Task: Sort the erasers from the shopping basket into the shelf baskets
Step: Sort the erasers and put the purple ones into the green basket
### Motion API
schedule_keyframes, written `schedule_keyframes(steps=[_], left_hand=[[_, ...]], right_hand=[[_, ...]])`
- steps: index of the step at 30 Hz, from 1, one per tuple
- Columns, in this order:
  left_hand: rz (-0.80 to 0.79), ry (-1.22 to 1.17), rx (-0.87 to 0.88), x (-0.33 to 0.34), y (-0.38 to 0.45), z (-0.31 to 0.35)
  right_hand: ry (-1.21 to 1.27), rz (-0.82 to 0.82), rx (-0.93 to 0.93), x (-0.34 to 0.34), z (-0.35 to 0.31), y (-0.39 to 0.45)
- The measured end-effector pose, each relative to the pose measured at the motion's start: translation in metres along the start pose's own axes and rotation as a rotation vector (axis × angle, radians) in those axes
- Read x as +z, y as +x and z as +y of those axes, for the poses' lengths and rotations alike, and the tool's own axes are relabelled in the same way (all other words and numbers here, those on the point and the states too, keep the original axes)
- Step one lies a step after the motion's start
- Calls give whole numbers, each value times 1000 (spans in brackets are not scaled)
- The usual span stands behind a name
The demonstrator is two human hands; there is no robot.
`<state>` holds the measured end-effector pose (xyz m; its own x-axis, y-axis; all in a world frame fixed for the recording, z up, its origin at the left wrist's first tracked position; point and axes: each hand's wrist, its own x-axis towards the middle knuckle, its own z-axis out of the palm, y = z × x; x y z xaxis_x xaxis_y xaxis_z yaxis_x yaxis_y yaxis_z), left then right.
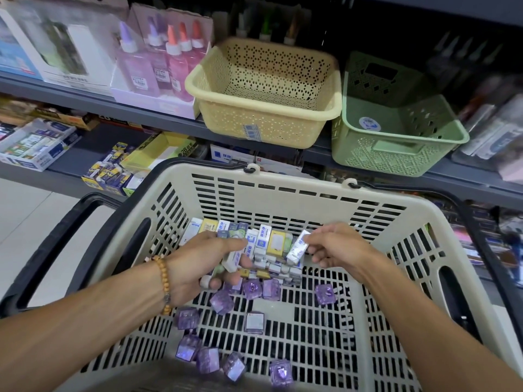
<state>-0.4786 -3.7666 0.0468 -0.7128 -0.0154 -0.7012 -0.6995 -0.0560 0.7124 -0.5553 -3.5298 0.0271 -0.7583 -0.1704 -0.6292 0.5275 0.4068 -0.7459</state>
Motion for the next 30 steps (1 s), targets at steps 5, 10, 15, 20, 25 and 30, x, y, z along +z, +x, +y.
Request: schedule_keyframes(steps=[5, 10, 15, 20, 25, 30], left_hand=[[-3, 24, -3, 1, -2, -2], [-76, -47, -36, 1, -6, 2], [-156, -25, 16, 3, -10, 3], [-116, -32, -36, -10, -19, 0], [-76, -99, -77, -43, -37, -4], [-55, -76, -23, -54, -55, -5]], right_hand=[[13, 104, 8, 17, 4, 12], [-90, 190, -92, 20, 0, 5], [-124, -195, -234, 51, -22, -17], [-25, -252, -238, 71, -32, -17], [8, -193, -176, 88, -47, 7], [-59, -267, -167, 136, -61, 28]])
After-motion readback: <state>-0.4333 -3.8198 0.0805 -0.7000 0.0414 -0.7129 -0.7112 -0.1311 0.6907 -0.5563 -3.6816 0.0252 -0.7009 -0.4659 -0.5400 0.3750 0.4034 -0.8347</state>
